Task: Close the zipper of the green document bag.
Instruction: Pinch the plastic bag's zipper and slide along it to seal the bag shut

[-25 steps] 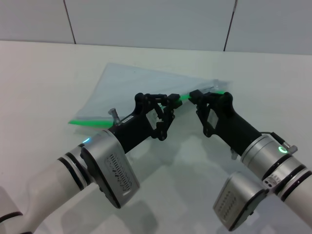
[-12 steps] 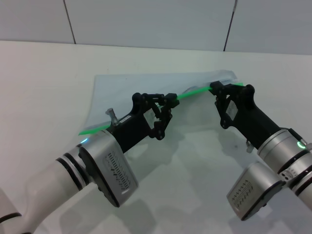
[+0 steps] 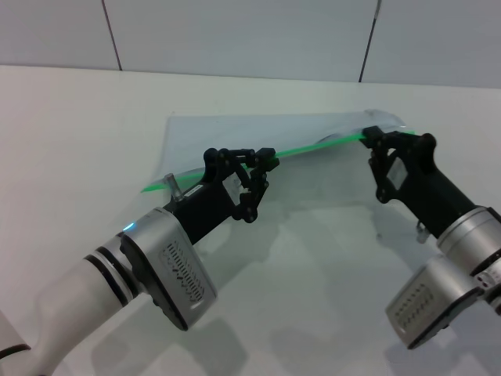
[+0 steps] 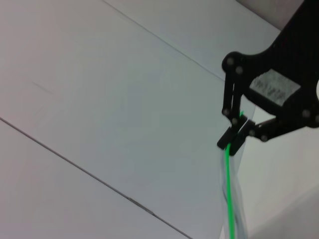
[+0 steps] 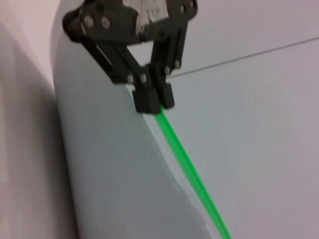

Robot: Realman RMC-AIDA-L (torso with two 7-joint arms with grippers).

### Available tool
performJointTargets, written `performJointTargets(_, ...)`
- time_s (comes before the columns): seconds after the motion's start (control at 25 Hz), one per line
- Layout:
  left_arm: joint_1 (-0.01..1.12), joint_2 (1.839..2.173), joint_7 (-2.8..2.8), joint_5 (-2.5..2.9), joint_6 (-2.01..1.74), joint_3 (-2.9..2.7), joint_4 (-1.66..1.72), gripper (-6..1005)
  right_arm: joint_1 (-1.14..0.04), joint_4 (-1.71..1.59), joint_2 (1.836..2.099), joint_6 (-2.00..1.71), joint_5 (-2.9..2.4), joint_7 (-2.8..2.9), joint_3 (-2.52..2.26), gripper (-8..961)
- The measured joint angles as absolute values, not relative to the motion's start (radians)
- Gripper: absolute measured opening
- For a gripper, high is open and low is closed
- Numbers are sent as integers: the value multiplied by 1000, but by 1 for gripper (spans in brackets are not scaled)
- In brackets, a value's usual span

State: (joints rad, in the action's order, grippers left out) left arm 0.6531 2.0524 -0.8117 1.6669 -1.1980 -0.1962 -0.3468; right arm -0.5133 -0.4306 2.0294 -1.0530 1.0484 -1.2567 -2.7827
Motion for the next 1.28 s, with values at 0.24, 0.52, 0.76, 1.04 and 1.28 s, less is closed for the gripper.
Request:
performJointTargets(0.24,647,2052,-812,1666,-1198,-187,-344,94,-501,-387,2028,-1085,1049,-1226,-2780,14)
performJointTargets(0.52,627,2051,-812,1666,-1198,-152,-342,96,-495,-356,2028,-1087,1051,-1200,-2772,14)
performJointTargets(0.76,610,2050,-811,1662,-1199,-130,-340,99,-490,-320,2028,-1106,1052,-1151,-2764,14)
performJointTargets(1.04,594,2048,-812,1631,-1198,-127,-339,102,-481,-288,2027,-1126,1061,-1113,-2746,15)
performJointTargets(1.28,589,2048,-817,1612,-1198,-127,-339,104,-477,-275,2026,-1126,1063,-1112,-2715,15)
